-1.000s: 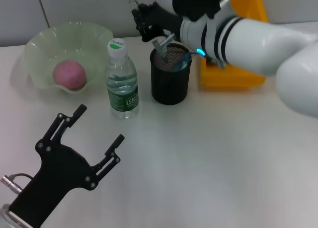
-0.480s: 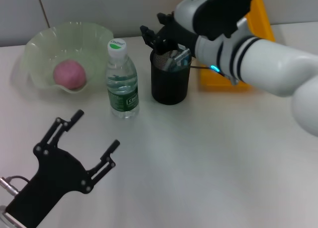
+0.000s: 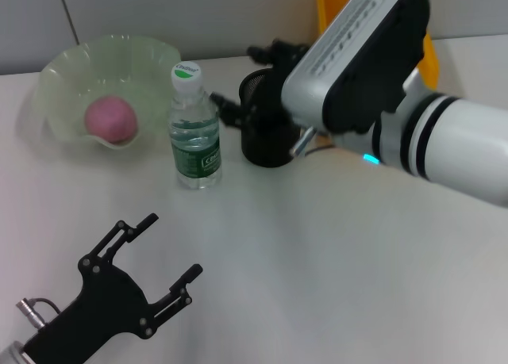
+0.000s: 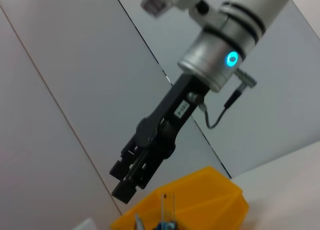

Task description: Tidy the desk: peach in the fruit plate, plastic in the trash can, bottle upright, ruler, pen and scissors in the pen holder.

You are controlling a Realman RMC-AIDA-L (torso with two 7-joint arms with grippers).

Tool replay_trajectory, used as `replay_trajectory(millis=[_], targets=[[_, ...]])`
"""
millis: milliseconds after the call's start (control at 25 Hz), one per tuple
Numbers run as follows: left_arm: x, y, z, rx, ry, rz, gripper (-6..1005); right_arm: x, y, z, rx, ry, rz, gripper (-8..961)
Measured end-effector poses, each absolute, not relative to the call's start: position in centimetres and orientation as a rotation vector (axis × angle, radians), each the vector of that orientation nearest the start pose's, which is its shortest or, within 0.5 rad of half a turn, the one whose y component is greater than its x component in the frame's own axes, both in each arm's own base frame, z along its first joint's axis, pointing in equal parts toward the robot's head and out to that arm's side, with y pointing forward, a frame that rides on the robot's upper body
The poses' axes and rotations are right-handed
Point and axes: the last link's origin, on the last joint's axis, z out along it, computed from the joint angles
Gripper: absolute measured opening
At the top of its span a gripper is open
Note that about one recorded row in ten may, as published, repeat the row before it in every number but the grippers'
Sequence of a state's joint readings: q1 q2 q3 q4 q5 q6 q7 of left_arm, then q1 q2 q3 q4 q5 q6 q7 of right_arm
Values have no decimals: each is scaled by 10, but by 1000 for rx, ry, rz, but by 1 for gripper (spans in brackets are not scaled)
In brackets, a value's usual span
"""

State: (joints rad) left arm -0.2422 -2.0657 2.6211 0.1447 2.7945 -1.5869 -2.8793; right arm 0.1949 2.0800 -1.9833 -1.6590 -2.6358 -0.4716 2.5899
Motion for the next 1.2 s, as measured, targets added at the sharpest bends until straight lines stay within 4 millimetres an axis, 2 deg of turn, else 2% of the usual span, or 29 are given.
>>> replay_trajectory(millis=[120, 240, 440, 800, 880, 960, 1040, 1200], targets=[[-294, 200, -73, -2148, 311, -740, 783, 96, 320, -45, -2324, 162, 310, 743], [-298, 200, -75, -2164, 296, -703, 783, 91, 311, -48, -2332, 29, 307, 742], [-300, 199, -74, -2158, 283, -696, 783, 103, 291, -47, -2305, -31, 365, 740], [-307, 201, -69, -2129, 258, -661, 783, 121, 287, -58, -2234, -55, 377, 736], [-307, 200, -69, -2127, 254, -658, 783, 120, 284, -60, -2231, -78, 372, 735], [-309, 200, -68, -2120, 246, -650, 783, 108, 277, -66, -2189, -196, 361, 734], [-311, 200, -66, -2112, 237, -640, 783, 105, 275, -67, -2168, -236, 354, 733], [-314, 199, -65, -2105, 228, -629, 783, 98, 271, -70, -2004, -396, 303, 733]])
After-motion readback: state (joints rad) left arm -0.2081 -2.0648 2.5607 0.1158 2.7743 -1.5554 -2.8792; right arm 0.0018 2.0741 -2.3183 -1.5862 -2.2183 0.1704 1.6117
